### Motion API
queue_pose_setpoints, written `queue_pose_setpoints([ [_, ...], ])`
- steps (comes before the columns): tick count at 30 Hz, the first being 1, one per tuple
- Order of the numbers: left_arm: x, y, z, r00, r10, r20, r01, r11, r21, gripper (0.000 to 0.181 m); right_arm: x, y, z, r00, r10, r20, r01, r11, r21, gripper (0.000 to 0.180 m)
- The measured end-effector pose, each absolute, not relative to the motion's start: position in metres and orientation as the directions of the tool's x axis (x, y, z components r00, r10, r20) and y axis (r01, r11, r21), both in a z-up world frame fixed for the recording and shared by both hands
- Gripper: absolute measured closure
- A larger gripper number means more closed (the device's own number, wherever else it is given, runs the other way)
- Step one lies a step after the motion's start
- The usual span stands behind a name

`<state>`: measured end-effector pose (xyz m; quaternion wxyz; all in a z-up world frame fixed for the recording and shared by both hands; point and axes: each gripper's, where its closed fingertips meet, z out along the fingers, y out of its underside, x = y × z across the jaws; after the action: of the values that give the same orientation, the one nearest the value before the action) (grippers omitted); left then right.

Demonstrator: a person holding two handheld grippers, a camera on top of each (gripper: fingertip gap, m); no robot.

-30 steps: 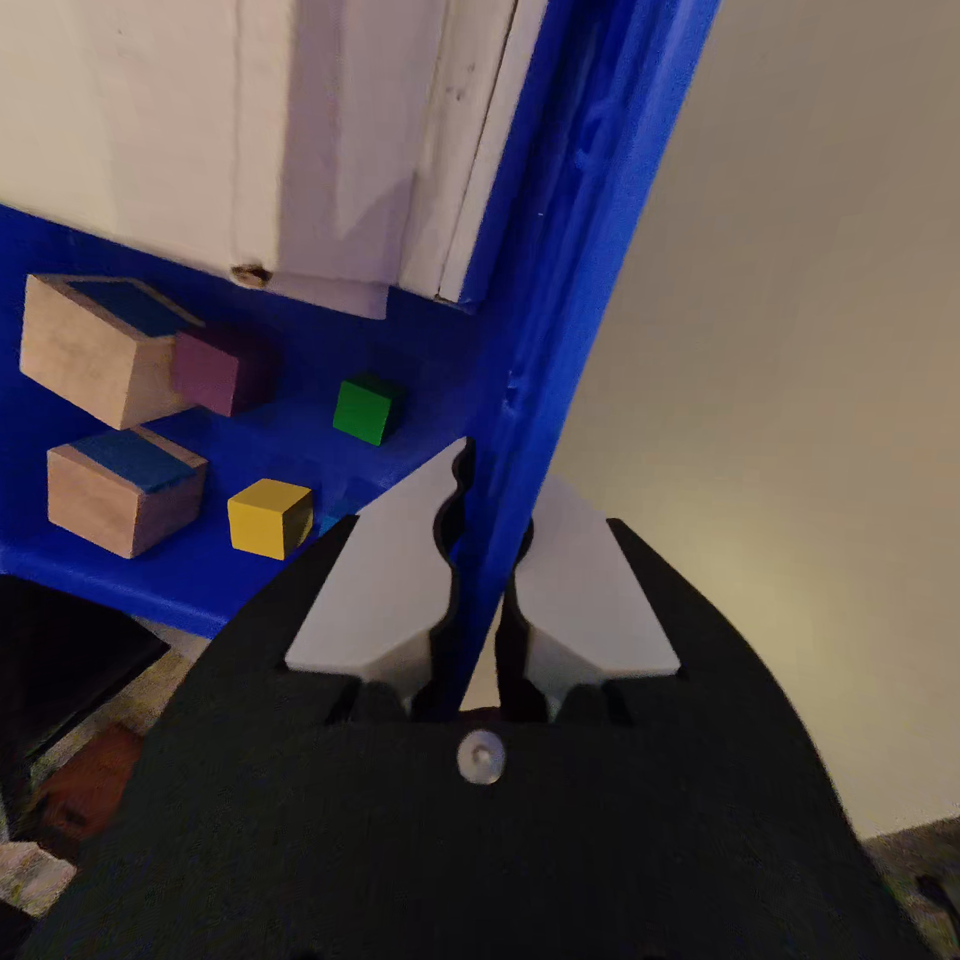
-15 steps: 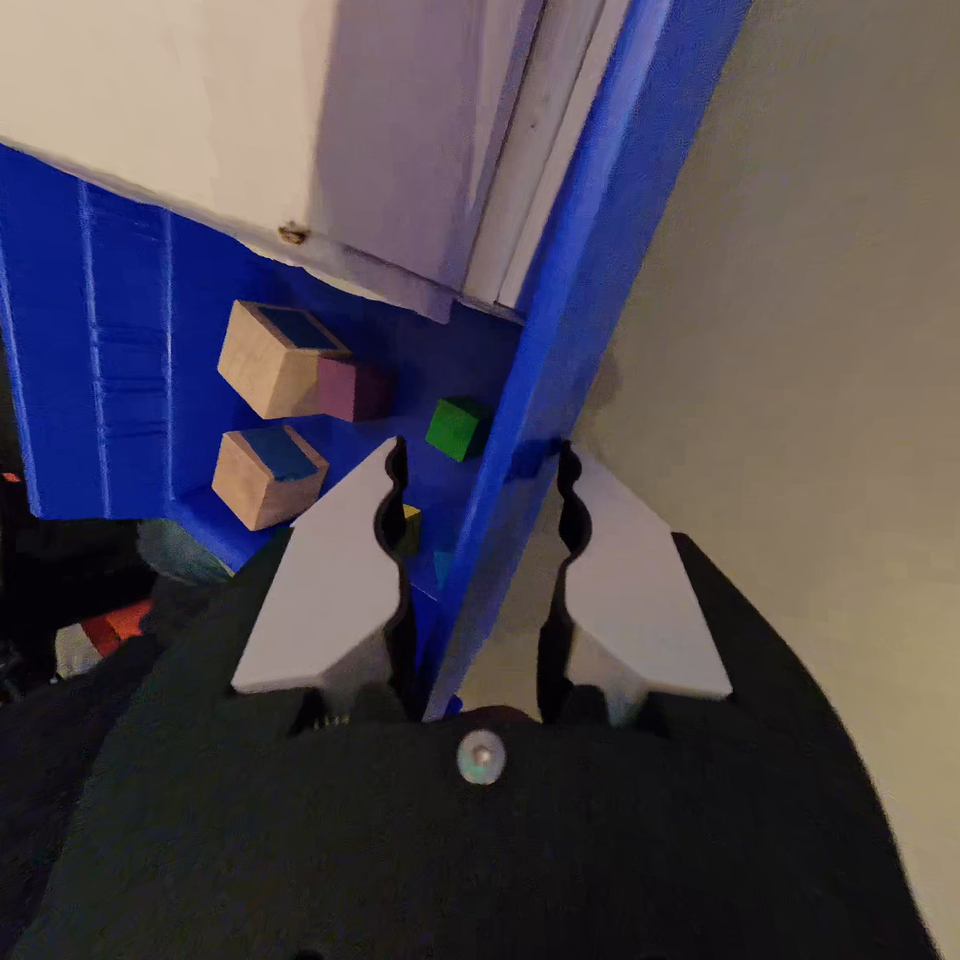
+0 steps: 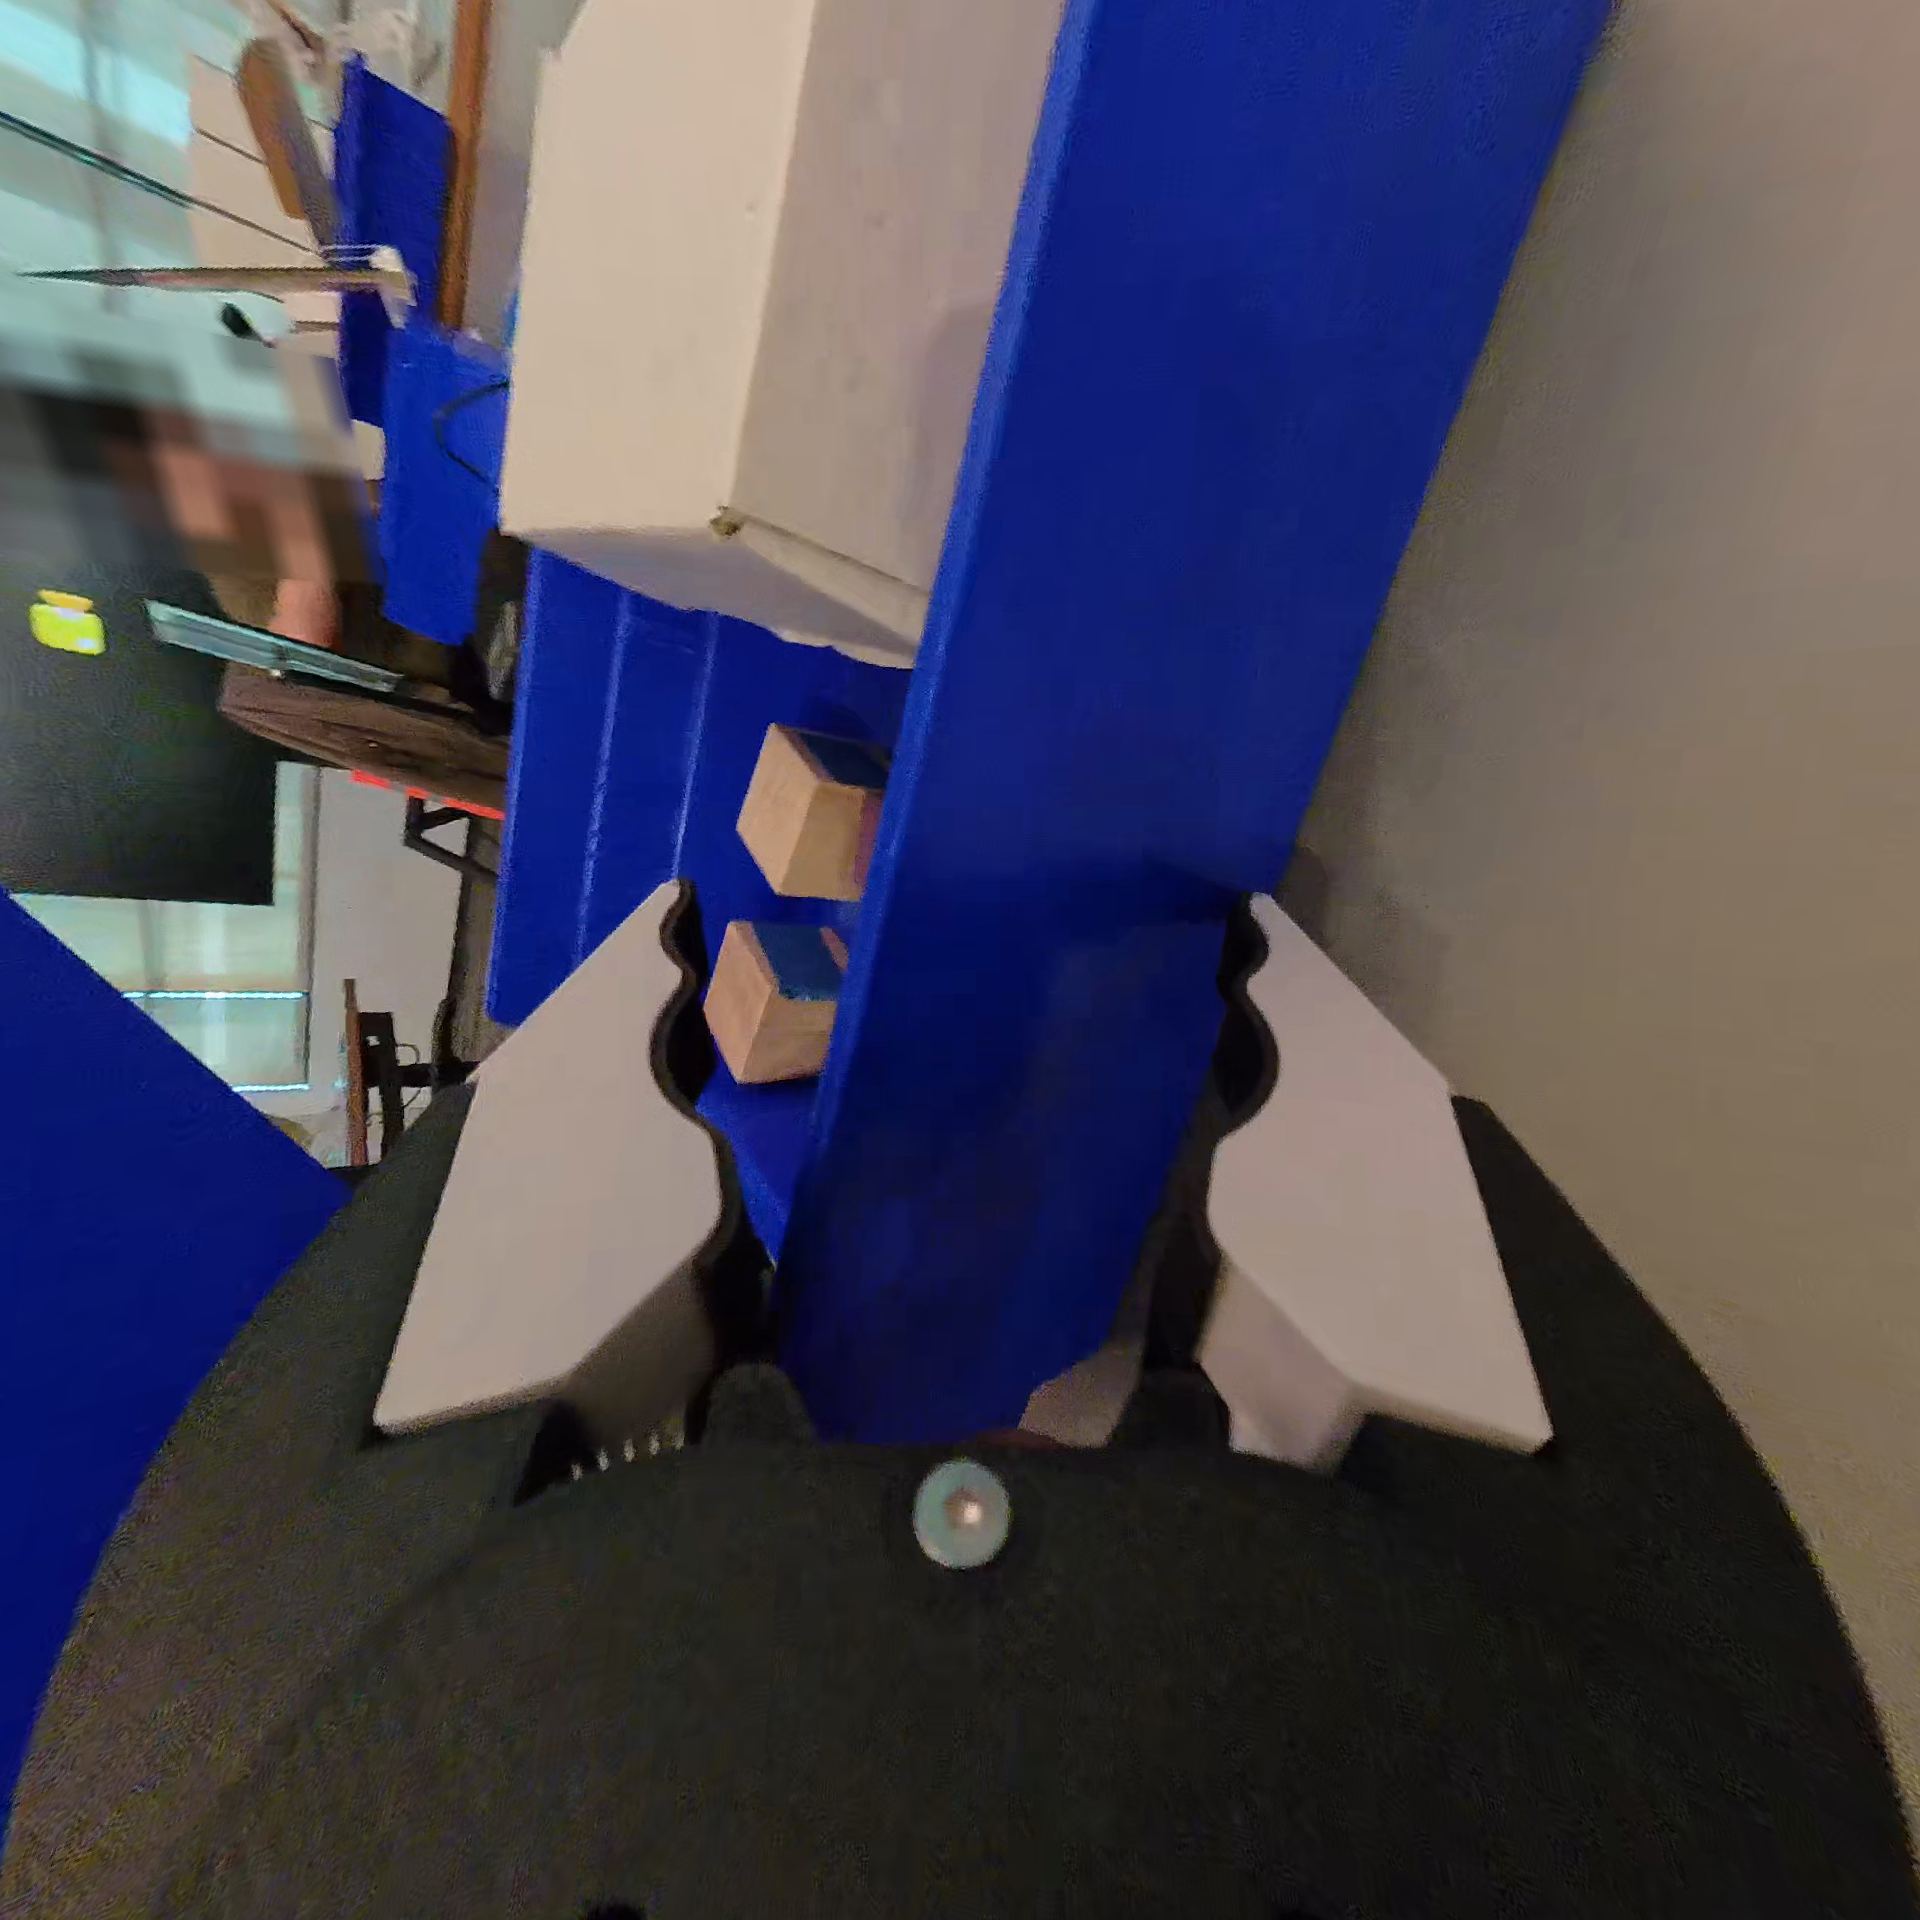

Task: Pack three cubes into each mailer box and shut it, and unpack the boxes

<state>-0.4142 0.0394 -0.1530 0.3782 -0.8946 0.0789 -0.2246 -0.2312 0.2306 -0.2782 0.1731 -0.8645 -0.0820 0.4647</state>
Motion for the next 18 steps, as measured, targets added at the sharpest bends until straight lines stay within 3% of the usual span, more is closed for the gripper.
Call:
queue_pose_setpoints([
  [2,-0.399,0.043,-0.147,0.878,-0.327,0.348,0.018,-0.705,-0.709,0.175,-0.233,0.23,-0.265,0.539,0.356,-0.764,-0.032,-0.897,-0.44,0.066],
  [5,-0.357,0.06,-0.136,0.852,-0.392,0.347,-0.033,-0.703,-0.711,0.176,-0.185,0.236,-0.217,0.51,0.445,-0.736,-0.073,-0.83,-0.553,0.063],
  [6,-0.337,0.068,-0.132,0.836,-0.424,0.35,-0.056,-0.699,-0.712,0.176,-0.154,0.24,-0.198,0.524,0.47,-0.711,-0.085,-0.801,-0.592,0.056],
  [11,-0.198,0.114,-0.125,0.705,-0.604,0.372,-0.211,-0.68,-0.703,0.175,0.045,0.227,-0.094,0.585,0.513,-0.629,-0.251,-0.622,-0.741,0.057],
  [14,-0.099,0.146,-0.138,0.616,-0.678,0.401,-0.294,-0.671,-0.681,0.176,0.169,0.195,-0.068,0.708,0.453,-0.542,-0.256,-0.551,-0.794,0.053],
  [17,0.011,0.168,-0.166,0.551,-0.714,0.431,-0.357,-0.669,-0.652,0.176,0.264,0.157,-0.039,0.777,0.41,-0.478,-0.313,-0.407,-0.858,0.069],
  [18,0.047,0.171,-0.179,0.534,-0.719,0.445,-0.379,-0.674,-0.634,0.176,0.285,0.143,-0.027,0.791,0.423,-0.442,-0.323,-0.325,-0.889,0.089],
])
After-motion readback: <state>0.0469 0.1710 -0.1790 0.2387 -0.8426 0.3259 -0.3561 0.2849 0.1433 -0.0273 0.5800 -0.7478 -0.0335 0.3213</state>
